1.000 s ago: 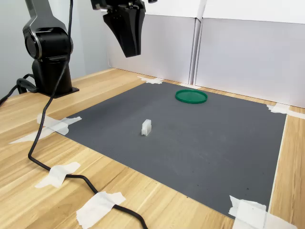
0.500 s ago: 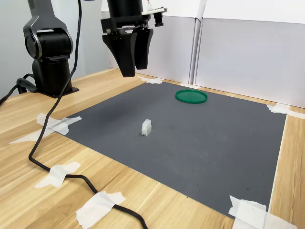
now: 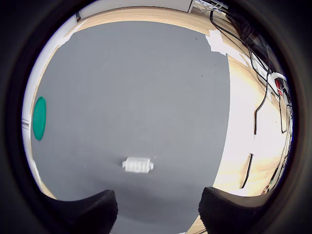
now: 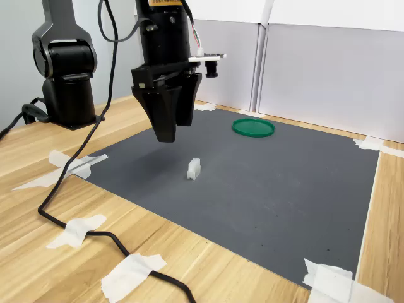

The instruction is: Grasp a white terminal and put it on the green lid.

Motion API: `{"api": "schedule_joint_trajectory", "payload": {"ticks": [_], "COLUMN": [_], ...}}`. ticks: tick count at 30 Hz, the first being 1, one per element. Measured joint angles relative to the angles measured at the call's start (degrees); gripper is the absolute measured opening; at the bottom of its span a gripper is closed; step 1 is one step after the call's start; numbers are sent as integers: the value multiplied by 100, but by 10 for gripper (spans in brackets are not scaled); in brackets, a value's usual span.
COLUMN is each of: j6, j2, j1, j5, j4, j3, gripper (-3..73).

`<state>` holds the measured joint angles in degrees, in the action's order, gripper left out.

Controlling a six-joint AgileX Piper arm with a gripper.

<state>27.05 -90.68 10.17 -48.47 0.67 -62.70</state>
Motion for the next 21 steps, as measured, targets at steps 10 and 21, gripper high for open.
{"api": "schedule_joint_trajectory", "payload": {"ticks": [10, 21], "j6": [44, 44], "j2": [-795, -1174], "j1": [11, 11], "j5": [-6, -61], "j4": [41, 173], "j3": [-460, -470], "gripper": [713, 701]}}
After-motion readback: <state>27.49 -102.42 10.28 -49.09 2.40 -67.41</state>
